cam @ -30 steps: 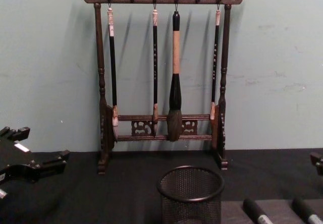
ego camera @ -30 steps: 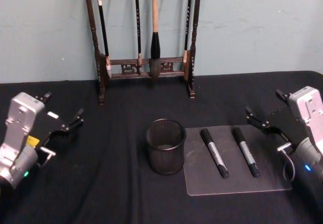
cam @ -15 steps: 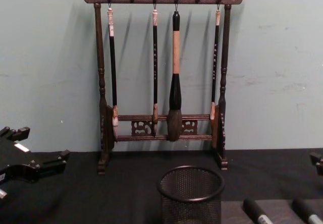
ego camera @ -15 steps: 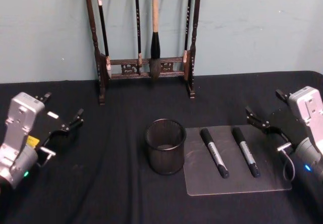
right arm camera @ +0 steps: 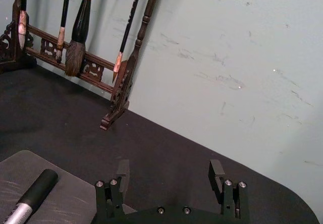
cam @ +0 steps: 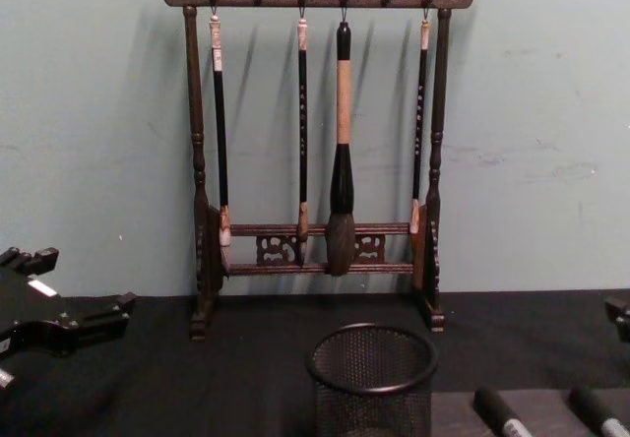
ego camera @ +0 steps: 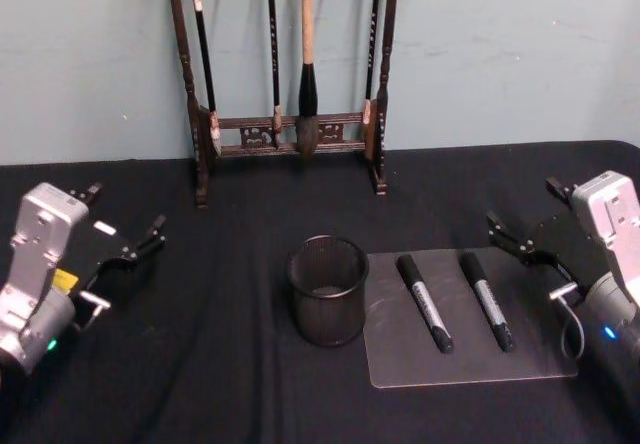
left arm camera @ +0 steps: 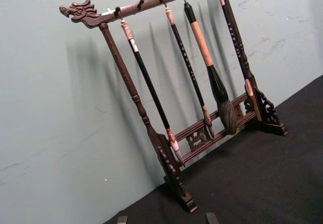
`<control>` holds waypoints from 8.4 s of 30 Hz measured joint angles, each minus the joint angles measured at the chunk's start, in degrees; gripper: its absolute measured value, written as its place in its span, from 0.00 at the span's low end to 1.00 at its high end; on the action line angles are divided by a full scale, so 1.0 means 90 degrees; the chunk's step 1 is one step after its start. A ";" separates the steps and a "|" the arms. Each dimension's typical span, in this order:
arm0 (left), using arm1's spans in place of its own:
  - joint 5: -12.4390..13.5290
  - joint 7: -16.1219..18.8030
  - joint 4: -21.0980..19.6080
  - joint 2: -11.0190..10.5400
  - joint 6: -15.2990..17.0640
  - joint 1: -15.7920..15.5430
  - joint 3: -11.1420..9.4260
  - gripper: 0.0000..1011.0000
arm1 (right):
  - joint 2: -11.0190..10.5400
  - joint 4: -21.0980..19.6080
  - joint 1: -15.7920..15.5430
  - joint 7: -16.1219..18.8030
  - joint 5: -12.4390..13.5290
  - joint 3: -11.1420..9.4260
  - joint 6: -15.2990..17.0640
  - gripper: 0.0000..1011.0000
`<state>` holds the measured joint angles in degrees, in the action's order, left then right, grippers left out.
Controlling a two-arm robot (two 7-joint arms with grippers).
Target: Pick up the water-based marker from the table and place it into the pen holder.
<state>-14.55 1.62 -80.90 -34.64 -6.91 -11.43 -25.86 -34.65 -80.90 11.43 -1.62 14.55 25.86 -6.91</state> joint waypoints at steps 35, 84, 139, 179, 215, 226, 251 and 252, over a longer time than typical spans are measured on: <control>0.0000 0.0000 0.0000 0.0000 0.0000 0.0000 0.0000 0.99 | 0.0148 -0.0101 0.0006 0.0528 0.0393 -0.0260 0.0439 0.99; 0.0000 0.0000 0.0000 0.0000 0.0000 0.0000 0.0000 0.99 | 0.0701 -0.0810 -0.0352 0.1103 0.0886 -0.0869 0.3807 0.99; 0.0000 0.0000 0.0000 0.0000 0.0000 0.0000 0.0000 0.99 | 0.0911 -0.0791 -0.0502 0.1292 0.0635 -0.1043 0.3981 0.30; 0.0000 0.0000 0.0000 0.0000 0.0000 0.0000 0.0000 0.99 | 0.1339 -0.0700 -0.0040 0.2510 0.0781 -0.1542 0.1174 0.19; 0.0000 0.0000 0.0000 0.0000 0.0000 0.0000 0.0000 0.99 | 0.2019 0.0350 0.1135 0.3302 0.1332 0.0098 0.0942 0.19; 0.0000 0.0000 0.0000 0.0000 0.0000 0.0000 0.0000 0.99 | 0.2091 0.0622 0.1197 0.3364 0.1320 0.0377 0.1035 0.19; 0.0000 0.0000 0.0000 0.0000 0.0000 0.0000 0.0000 0.99 | 0.2114 0.0761 0.1121 0.3249 0.1191 0.0492 0.1133 0.19; 0.0000 0.0000 0.0000 0.0000 0.0000 0.0000 0.0000 0.99 | 0.2113 0.0761 0.1121 0.3250 0.1191 0.0491 0.1133 0.19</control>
<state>-14.55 1.62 -80.90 -34.65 -6.91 -11.43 -25.86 -15.63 -74.05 21.52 27.63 25.26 30.29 3.29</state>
